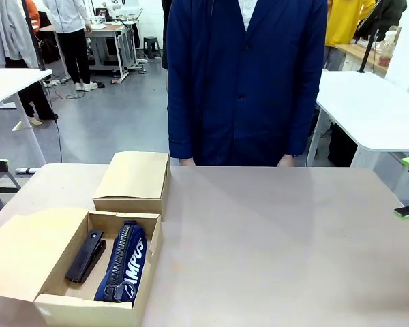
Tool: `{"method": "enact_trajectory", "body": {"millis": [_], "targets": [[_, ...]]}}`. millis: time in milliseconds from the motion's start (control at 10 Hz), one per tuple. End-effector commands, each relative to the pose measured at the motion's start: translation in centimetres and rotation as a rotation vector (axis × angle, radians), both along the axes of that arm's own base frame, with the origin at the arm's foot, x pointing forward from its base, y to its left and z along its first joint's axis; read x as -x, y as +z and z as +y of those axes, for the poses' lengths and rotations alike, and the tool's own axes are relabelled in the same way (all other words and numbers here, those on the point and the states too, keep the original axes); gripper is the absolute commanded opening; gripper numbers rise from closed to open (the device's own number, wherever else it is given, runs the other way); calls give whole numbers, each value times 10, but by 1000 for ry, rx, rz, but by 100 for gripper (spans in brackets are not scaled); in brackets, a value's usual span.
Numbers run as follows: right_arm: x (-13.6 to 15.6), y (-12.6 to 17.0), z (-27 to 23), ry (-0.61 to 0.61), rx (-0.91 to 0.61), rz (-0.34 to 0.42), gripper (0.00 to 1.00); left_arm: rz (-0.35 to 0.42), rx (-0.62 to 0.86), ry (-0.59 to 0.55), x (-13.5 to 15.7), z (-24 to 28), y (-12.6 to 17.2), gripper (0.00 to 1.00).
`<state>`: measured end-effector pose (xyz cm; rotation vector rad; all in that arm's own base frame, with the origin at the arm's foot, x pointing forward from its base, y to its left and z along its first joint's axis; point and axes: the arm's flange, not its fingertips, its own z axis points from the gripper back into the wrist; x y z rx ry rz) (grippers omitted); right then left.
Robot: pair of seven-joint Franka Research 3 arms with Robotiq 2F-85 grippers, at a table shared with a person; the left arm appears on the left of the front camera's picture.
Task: Place items inside the box.
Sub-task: Close the lid of the Mailer Box closest to the robot.
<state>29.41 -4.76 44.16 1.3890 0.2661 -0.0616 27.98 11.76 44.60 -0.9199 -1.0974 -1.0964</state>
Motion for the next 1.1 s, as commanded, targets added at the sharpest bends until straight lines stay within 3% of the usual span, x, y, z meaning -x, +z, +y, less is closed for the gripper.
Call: {"method": "enact_trajectory", "body": {"millis": [0,200,400,500,600,1000], "targets": [[1,0,2,-15,-6,-16,100,-119,-109,150,-49,36,-33,100],[1,0,2,-15,-6,-16,100,-145,-155,165,-64,65,-45,100],[1,0,2,-15,-6,-16,100,-119,-277,207,-81,97,-74,100],[1,0,2,-15,-6,-16,100,-39,-340,199,-85,107,-93,100],[1,0,2,-15,-6,-16,100,-13,-422,252,-85,115,-109,100],[1,0,2,-15,-6,-16,100,101,-588,278,-78,131,-153,100]]}}
